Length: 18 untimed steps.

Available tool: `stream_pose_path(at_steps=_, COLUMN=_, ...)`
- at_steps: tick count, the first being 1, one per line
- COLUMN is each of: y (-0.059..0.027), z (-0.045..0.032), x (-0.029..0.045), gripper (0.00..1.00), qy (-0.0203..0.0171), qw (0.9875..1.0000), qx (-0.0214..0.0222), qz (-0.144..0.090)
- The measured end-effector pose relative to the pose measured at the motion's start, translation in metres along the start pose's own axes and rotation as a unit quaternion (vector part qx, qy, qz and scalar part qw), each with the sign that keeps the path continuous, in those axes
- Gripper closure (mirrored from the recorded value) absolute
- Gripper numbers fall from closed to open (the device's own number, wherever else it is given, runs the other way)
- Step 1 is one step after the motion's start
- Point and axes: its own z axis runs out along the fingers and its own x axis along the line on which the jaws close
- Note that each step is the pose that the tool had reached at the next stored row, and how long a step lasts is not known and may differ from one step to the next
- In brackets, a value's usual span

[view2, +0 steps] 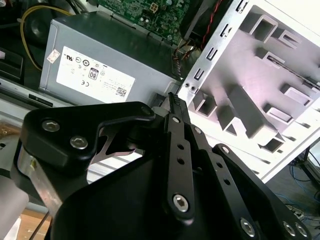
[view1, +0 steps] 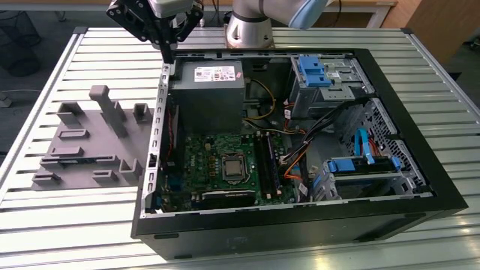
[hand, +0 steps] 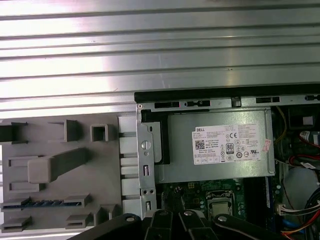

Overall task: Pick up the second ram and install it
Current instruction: 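Reach for the second ram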

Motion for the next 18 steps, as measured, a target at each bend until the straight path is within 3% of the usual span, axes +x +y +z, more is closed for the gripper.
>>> stream_pose_path(at_steps=18, y=-0.0012, z=-0.0001, x=0.0152, gripper=0.89, qy=0.0, qw=1.0, qx=0.0, qz=0.0)
